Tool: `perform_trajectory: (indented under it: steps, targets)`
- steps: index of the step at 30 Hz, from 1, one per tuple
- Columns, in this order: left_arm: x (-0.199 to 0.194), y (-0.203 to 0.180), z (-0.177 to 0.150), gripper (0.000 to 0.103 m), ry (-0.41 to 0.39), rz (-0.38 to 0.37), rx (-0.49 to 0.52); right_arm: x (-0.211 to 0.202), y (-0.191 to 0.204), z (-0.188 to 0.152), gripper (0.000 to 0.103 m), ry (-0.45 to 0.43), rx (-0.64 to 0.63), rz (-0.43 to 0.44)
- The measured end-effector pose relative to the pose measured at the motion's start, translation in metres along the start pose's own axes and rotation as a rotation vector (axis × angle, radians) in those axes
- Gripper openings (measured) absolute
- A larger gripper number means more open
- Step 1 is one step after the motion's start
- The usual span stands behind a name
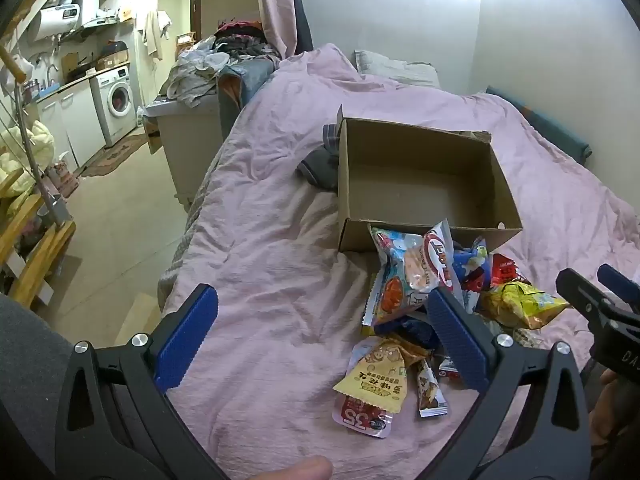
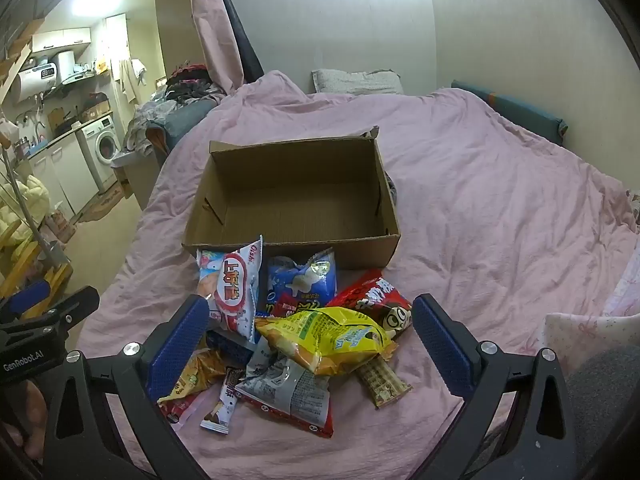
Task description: Organize snacks
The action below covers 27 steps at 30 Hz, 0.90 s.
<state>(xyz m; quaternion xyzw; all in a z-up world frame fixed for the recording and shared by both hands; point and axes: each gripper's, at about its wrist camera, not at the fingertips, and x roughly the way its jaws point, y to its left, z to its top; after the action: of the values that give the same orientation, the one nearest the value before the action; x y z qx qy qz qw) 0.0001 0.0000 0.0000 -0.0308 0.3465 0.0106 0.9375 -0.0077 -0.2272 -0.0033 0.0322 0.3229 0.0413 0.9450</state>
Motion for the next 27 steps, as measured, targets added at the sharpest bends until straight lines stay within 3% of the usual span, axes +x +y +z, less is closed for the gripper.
perform_trajectory:
  steps: [27]
  targets:
    - [0.0001,-0.0001,-0.0001,0.103,0.01,-0.001,-0.002,0.0017,-0.0047,0.0003,0.103,0.0,0.013,0.004]
